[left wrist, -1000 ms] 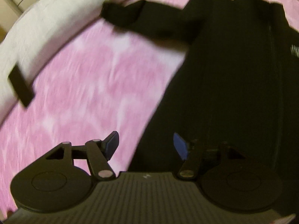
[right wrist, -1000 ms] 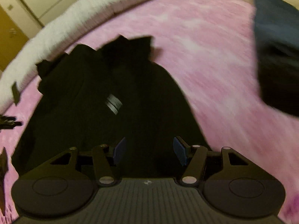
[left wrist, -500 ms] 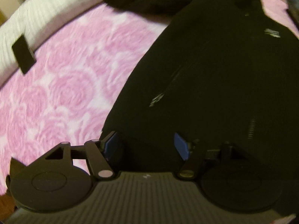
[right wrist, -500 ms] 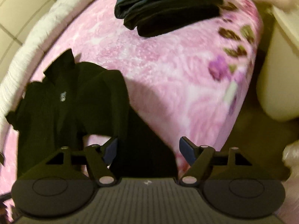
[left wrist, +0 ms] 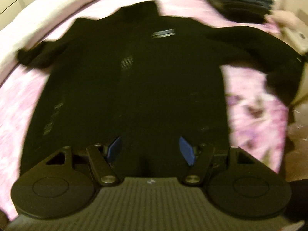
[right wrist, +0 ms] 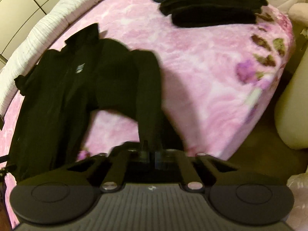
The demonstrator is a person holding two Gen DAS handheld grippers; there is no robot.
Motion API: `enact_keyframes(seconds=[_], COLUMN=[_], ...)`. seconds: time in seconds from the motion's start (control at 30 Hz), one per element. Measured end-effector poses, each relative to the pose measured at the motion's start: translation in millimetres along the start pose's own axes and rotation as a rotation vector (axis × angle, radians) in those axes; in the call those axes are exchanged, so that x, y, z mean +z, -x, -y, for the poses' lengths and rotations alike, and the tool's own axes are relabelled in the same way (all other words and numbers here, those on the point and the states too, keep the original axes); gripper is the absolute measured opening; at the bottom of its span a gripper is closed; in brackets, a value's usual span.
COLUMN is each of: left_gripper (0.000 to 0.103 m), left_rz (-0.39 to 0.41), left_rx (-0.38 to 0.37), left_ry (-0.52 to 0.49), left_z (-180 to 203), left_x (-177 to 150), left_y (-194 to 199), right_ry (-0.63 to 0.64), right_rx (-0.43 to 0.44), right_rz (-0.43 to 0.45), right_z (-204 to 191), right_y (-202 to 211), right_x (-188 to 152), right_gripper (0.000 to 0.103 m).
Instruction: Fold clothes
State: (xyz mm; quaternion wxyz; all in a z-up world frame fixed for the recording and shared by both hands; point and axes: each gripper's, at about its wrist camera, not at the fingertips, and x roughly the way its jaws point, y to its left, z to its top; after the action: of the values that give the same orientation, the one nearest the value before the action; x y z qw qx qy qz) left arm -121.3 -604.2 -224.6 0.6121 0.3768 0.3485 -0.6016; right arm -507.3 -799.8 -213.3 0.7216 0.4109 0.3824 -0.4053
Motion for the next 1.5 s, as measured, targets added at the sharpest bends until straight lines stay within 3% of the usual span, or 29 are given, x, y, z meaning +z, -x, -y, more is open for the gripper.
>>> enact_keyframes(seconds=[0.17, 0.27, 0.33, 0.4, 0.57, 0.67, 0.77, 0.83, 0.93, 1.03, 1.17, 1.23, 1.27, 1.4, 1.5], left_gripper=[0.062, 0.062, 0.062, 0.062, 0.062, 0.065, 0.070, 0.070, 0.070, 0.068, 0.060, 0.041, 0.039, 0.041, 0.051], left_rz=[0.037, 0.045, 0.041, 0.033, -0.003, -0.012, -0.010, -0.024, -0.051, -0.091, -0.134, -0.157, -0.161, -0.118, -0.089], left_rx=[-0.100, -0.132, -0.141, -0.146, -0.147, -0.141, -0.115, -0.059, 0.032, 0.123, 0.176, 0.198, 0.206, 0.209, 0.209], left_ry=[-0.041, -0.065, -0.082, -0.096, -0.114, -0.134, -0.151, -0.177, -0.220, -0.270, -0.300, -0.304, -0.289, -0.234, -0.147], left_z=[83, 121, 137, 149, 164, 170, 174, 175, 174, 170, 163, 159, 156, 139, 121], left_x=[30, 45, 51, 55, 62, 68, 68, 65, 55, 36, 9, -7, -15, -52, -80], left_y=[-7, -10, -11, -11, -20, -25, -29, -35, -44, -56, -70, -70, -66, -30, -8], right_ry=[0.081, 0.098, 0.076, 0.080, 0.070, 0.042, 0.013, -0.007, 0.006, 0.123, 0.452, 0.634, 0.714, 0.979, 1.107], right_rx=[-0.035, -0.066, -0.085, -0.127, -0.184, -0.118, -0.060, -0.029, -0.003, 0.044, 0.079, 0.064, 0.050, -0.045, -0.107], right_rz=[-0.020, -0.058, -0.059, -0.018, 0.064, 0.042, 0.004, -0.016, -0.023, -0.005, -0.003, 0.005, 0.014, 0.048, 0.033], right_z=[74, 118, 144, 158, 176, 185, 191, 193, 184, 142, 52, 10, -8, -54, -70], right_y=[27, 21, 14, 17, 34, 29, 17, 7, -3, -7, -24, -39, -47, -76, -95], right_x=[56, 93, 112, 121, 114, 95, 75, 63, 52, 45, 25, 13, 7, -10, -19], right_gripper=[0.002, 0.004, 0.041, 0.042, 0.044, 0.055, 0.056, 0.056, 0.056, 0.056, 0.057, 0.057, 0.057, 0.056, 0.056])
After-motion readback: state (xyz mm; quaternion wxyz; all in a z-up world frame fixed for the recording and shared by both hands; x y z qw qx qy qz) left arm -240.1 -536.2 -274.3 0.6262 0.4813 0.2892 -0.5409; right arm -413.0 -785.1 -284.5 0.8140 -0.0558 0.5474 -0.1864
